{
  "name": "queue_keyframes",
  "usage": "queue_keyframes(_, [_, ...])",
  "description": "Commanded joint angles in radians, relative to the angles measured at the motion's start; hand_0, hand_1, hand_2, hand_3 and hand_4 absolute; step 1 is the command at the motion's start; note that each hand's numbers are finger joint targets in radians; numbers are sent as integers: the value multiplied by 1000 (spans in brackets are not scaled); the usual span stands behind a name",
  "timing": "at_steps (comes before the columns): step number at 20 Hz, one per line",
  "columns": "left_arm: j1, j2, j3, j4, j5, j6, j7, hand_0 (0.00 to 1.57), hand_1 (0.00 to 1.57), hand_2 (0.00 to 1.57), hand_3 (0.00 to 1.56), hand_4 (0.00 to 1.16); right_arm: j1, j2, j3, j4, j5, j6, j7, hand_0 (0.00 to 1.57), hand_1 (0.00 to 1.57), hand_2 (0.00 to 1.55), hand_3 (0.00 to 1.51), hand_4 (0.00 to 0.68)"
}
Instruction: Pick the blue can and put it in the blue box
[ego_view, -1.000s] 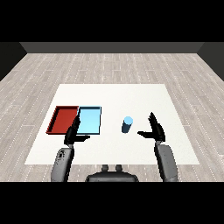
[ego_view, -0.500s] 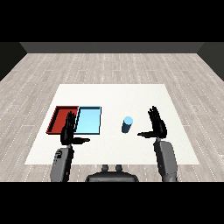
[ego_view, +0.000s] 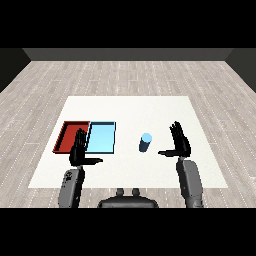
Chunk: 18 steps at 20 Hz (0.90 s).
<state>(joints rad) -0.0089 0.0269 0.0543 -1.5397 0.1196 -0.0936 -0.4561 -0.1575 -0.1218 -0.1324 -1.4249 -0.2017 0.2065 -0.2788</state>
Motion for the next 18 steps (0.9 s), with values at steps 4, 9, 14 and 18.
queue_keyframes(4, [-11,12,-1,-1,-1,10,33,0,0,0,0,0,23,0,-13,26,-43,28,23,0,0,0,0,0])
queue_keyframes(9, [12,19,5,-111,44,5,115,0,0,0,0,0,-1,34,12,70,-26,-4,29,0,0,0,0,0])
queue_keyframes(14, [3,8,21,17,32,-16,-35,0,0,0,0,0,-30,47,7,149,-30,-7,-16,0,0,0,0,0])
queue_keyframes(18, [-20,18,28,-25,47,3,59,0,0,0,0,0,-116,81,11,292,-3,-60,-39,0,0,0,0,0])
